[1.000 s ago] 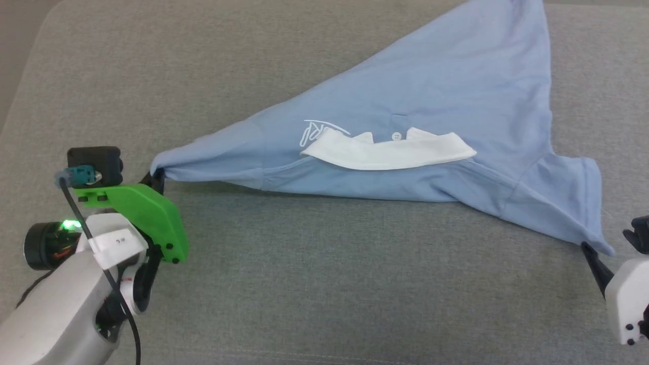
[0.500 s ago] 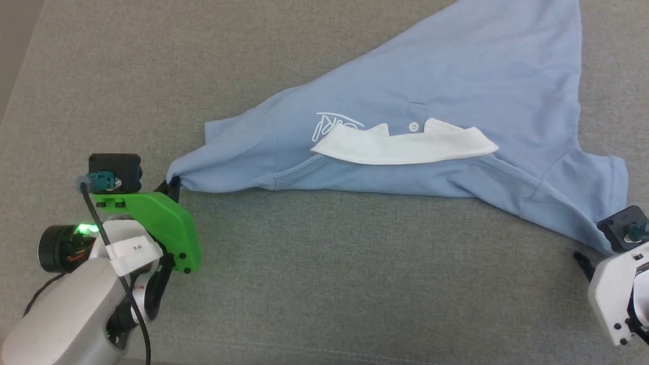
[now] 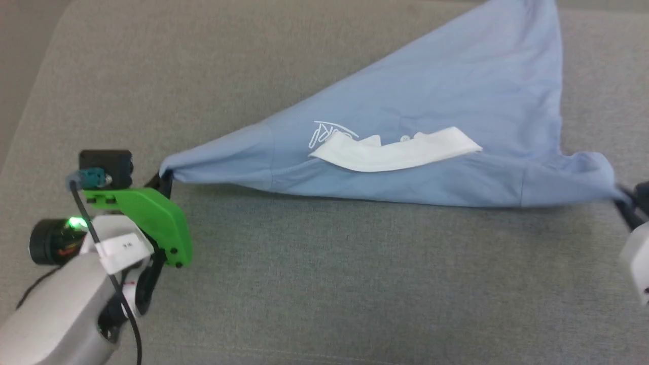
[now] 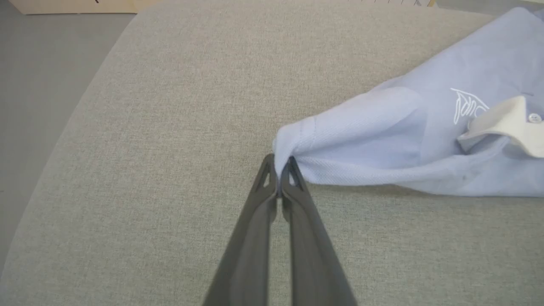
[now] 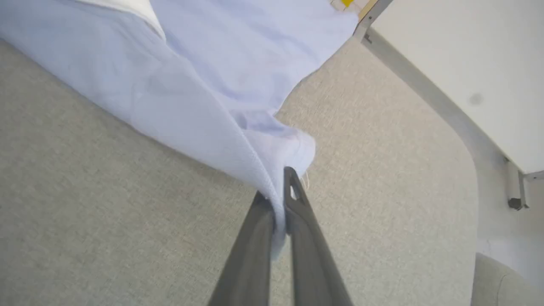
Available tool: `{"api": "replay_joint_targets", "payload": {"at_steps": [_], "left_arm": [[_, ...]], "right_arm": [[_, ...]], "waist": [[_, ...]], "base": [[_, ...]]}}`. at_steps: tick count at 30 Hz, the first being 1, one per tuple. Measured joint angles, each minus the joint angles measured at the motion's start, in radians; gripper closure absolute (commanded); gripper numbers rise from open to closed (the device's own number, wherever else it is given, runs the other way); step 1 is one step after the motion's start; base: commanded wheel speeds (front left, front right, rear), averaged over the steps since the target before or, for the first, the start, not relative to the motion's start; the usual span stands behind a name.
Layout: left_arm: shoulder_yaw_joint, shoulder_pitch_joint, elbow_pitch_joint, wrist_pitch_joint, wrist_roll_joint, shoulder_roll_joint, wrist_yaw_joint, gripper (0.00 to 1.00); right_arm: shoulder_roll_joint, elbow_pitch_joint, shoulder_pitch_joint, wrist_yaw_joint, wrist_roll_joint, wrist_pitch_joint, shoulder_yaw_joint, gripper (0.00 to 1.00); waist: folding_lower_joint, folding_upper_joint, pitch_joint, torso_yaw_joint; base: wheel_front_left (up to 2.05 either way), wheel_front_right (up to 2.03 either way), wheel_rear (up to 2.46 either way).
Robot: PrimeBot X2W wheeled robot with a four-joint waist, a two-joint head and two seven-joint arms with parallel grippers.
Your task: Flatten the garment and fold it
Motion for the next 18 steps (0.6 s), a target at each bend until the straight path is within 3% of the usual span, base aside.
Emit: {"api": "replay_joint_targets", "payload": {"at_steps": [11, 18], "left_arm": [[0.082, -0.153, -0.064, -0.010, -0.002, 0.053, -0.069, 1.00], [0.167, -0.279, -0.114, -0.029, -0.008, 0.082, -0.106, 1.00]], "right_arm": [[-0.152, -0.075, -0.183, 0.000, 0.085, -0.220, -0.036, 1.00], [-0.203, -0.089, -0.347, 0.000, 0.161, -0.290, -0.043, 1.00]], "waist": [[0.0000, 0.0000, -0.142, -0.029], [0.0000, 0.0000, -0.217, -0.050]], "base": [[0.00, 0.00, 0.00], [0.00, 0.00, 0.00]]}}
